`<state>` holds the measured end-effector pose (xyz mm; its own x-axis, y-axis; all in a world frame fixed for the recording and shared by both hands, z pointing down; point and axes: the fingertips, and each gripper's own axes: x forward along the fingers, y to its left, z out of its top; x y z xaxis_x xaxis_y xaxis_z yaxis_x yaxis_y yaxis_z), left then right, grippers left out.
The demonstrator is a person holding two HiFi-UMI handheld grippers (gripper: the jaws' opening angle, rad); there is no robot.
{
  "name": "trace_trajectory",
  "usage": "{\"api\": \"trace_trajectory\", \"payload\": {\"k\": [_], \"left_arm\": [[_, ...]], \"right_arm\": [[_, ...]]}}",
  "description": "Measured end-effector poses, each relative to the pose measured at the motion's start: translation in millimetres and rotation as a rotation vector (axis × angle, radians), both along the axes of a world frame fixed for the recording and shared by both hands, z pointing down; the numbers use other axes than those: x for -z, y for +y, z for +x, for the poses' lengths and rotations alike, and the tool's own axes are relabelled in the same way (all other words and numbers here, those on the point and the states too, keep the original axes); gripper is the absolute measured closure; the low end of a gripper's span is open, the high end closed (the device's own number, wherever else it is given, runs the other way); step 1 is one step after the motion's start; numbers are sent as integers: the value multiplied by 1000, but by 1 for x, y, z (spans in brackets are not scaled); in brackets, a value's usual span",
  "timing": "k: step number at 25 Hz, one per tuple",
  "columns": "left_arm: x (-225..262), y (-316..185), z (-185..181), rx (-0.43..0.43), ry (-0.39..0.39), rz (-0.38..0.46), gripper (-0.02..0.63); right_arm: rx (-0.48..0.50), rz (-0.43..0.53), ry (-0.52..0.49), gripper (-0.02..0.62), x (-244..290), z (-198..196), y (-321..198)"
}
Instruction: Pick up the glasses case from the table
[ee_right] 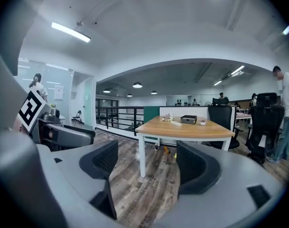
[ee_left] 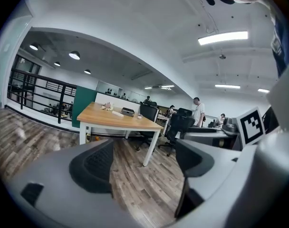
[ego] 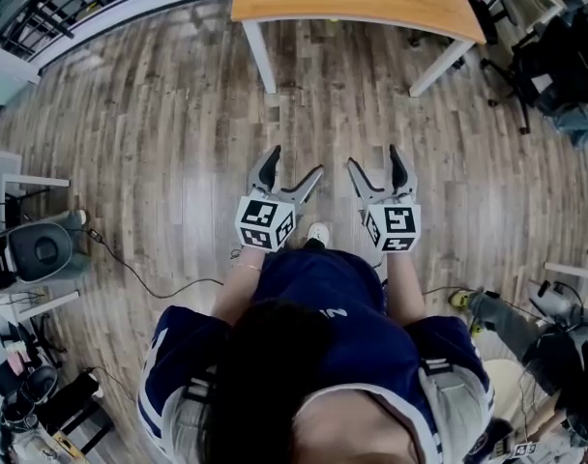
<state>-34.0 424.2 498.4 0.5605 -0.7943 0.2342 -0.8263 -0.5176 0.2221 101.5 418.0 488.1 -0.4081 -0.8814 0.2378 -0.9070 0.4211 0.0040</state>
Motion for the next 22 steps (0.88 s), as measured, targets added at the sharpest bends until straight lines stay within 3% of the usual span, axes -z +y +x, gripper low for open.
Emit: {"api": "trace_trajectory", "payload": {"k": [7,13,22], "left_arm": [[3,-10,17,39,11,31,206],[-5,-24,22,6,-8,0,206],[-10,-103,10,-54,-9,8,207]], "right_arm": [[-12,2,26,222,-5,24,-10],[-32,-30,18,235,-14,29,-22],[-65,-72,30,250,-31,15,-90]]}}
